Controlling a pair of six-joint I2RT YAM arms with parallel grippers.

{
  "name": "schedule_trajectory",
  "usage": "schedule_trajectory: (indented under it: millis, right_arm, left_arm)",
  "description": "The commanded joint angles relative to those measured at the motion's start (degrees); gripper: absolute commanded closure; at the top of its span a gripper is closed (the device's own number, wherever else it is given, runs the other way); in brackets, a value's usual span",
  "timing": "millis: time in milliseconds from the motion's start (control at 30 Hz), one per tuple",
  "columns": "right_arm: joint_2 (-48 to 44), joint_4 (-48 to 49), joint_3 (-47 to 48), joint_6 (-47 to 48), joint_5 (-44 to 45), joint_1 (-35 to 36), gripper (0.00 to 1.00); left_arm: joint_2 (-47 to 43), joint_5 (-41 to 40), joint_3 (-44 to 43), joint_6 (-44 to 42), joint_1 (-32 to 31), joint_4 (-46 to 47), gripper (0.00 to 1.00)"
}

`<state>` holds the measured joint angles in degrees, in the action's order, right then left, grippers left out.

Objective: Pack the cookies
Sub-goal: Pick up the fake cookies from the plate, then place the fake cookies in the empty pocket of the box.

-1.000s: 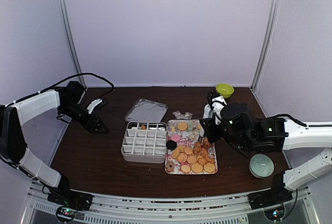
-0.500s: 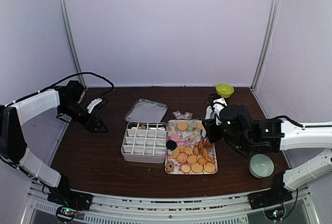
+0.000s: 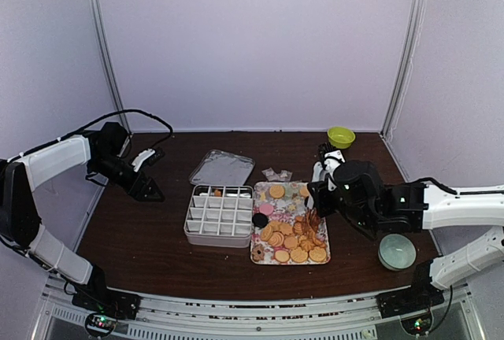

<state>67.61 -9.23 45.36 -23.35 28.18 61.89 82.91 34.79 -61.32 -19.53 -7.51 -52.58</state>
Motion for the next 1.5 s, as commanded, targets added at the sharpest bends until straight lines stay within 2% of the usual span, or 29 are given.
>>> schedule_trajectory:
  millis: [0,100,333,500,633,733,1033,1167,1467]
  right_arm:
    - [-1.63,-1.06,1.58,0.64,-0.31,-0.24,0.89]
    - [-2.27,-2.20,3.98,2.41,0.21,-0.28,0.94]
    - [-2.82,-2.39,9.89,5.62,-0.99,-0.33,0.95]
    - [0.09,1.75,14.02,7.32,-3.65,-0.30,0.95]
    - [7.22,6.70,20.26,8.90,-6.49,-0.38,0.95]
    - [14.73,9.05,28.54,10.52,-8.51,-0.53,0.95]
    - [35.97,8.33,49.99,11.14,-15.62,-3.22,0.95]
    - [40.99,7.65,53.00,10.36,-17.02,-4.23,0.95]
    - [44.86,8.05,53.17,8.13,-19.72,-6.19,0.95]
  left_arm:
    - [0.32,1.25,-1.66,0.50,-0.04,-0.07,0.29]
    - [0.30,1.33,-1.79,0.69,-0.02,-0.07,0.29]
    - [0.23,1.31,-1.82,0.81,-0.05,-0.07,0.29]
    - [0.21,0.83,-1.83,0.70,-0.05,-0.07,0.29]
    - [0.21,0.52,-1.66,0.57,-0.01,-0.14,0.29]
    - [0.02,0.18,-1.47,0.41,-0.05,-0.38,0.29]
    - [-1.06,-0.14,-0.78,-0.23,-0.05,-1.02,0.29]
    - [-1.33,-0.23,-0.50,-0.81,0.00,-1.46,0.29]
    - [-1.44,0.17,-0.55,-0.99,-0.01,-1.50,0.29]
